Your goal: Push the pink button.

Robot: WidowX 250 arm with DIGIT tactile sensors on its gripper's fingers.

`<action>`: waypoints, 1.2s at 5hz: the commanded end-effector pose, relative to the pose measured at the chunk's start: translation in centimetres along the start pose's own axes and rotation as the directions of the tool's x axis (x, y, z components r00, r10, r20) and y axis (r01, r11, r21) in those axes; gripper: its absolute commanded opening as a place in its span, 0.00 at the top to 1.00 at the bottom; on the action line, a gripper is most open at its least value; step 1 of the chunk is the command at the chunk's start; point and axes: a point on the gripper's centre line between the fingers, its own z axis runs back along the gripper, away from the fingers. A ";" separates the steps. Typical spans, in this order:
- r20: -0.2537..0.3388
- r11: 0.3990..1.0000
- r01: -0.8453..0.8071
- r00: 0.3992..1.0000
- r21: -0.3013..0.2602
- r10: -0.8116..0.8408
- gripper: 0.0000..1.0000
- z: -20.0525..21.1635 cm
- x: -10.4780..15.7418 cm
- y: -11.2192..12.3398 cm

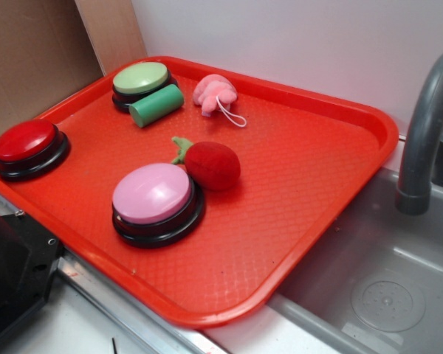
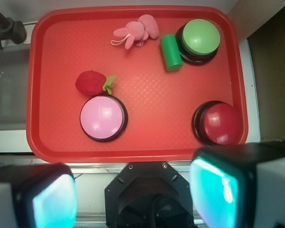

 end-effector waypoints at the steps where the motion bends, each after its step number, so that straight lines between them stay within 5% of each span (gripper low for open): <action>1: 0.000 1.000 0.000 1.000 0.000 0.000 0.00 0.0 0.0 0.0; 2: -0.005 0.986 0.160 0.987 0.040 -0.160 0.00 -4.0 1.5 -1.6; 4: -0.007 0.931 0.366 0.931 -0.010 -0.366 0.00 -10.7 2.7 -3.4; 6: -0.051 0.892 0.452 0.891 0.005 -0.451 0.00 -15.5 2.8 -4.3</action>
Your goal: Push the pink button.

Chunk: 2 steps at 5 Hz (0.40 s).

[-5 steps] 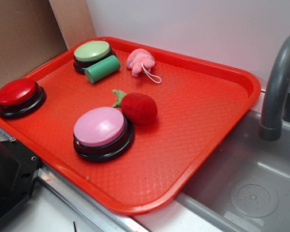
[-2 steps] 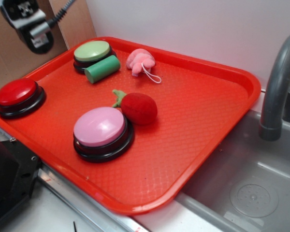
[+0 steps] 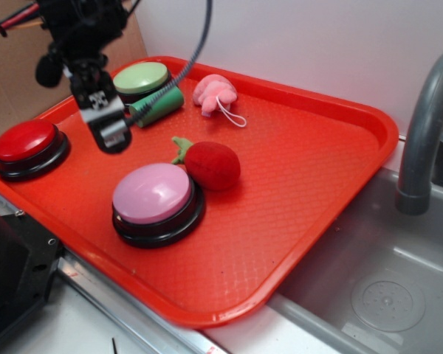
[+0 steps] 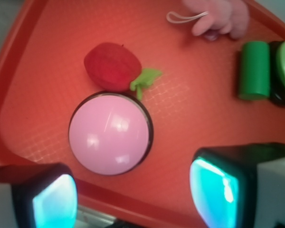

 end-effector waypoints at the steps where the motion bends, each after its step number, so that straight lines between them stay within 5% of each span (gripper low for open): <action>1: 0.040 0.994 0.100 0.994 -0.045 -0.098 0.00 -3.8 1.8 -1.9; 2: 0.003 0.991 0.126 0.992 -0.045 -0.126 0.00 -4.4 1.9 -2.4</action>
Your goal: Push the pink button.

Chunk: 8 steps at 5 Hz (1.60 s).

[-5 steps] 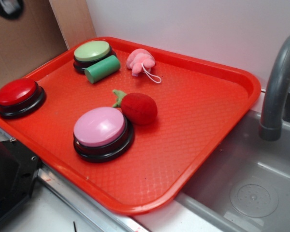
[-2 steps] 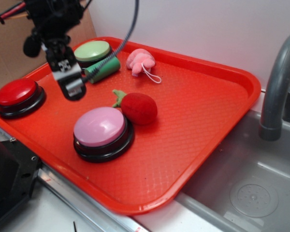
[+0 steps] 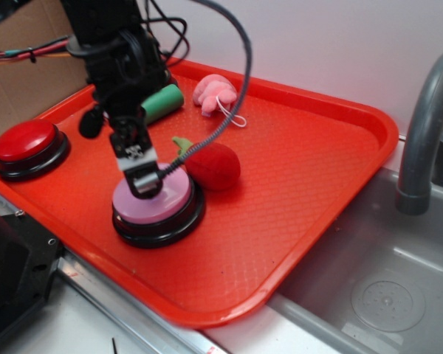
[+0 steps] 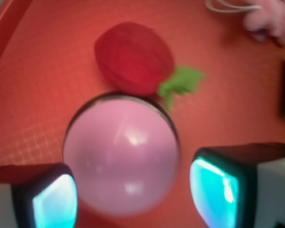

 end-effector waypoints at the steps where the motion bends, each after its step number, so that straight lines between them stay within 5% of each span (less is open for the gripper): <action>1: -0.060 0.998 0.053 0.997 0.021 -0.051 0.00 -0.5 0.6 -0.6; 3: -0.136 0.995 0.098 0.986 -0.019 -0.099 0.00 -2.8 0.3 -0.9; 5: -0.104 0.994 0.102 0.990 0.049 -0.096 0.00 0.7 1.1 -1.1; 8: -0.087 0.996 0.062 0.995 0.069 -0.056 0.00 4.6 1.5 -1.4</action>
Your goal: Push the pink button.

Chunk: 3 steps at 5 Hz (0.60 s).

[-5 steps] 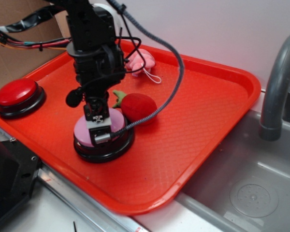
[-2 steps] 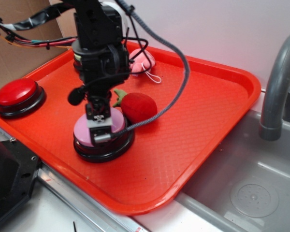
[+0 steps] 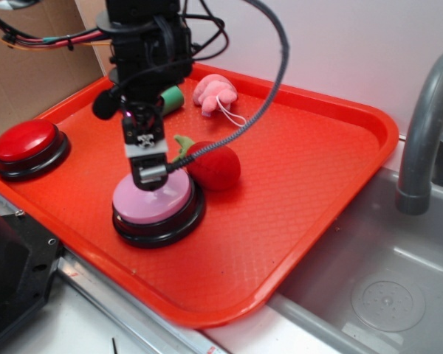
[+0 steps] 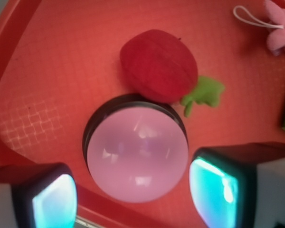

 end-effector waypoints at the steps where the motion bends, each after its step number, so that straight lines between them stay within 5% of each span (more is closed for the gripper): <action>1: 0.081 1.000 0.004 0.997 0.019 -0.005 0.00 2.7 0.7 -0.5; 3: 0.079 1.000 -0.004 0.997 0.028 0.002 0.00 3.7 0.8 -0.4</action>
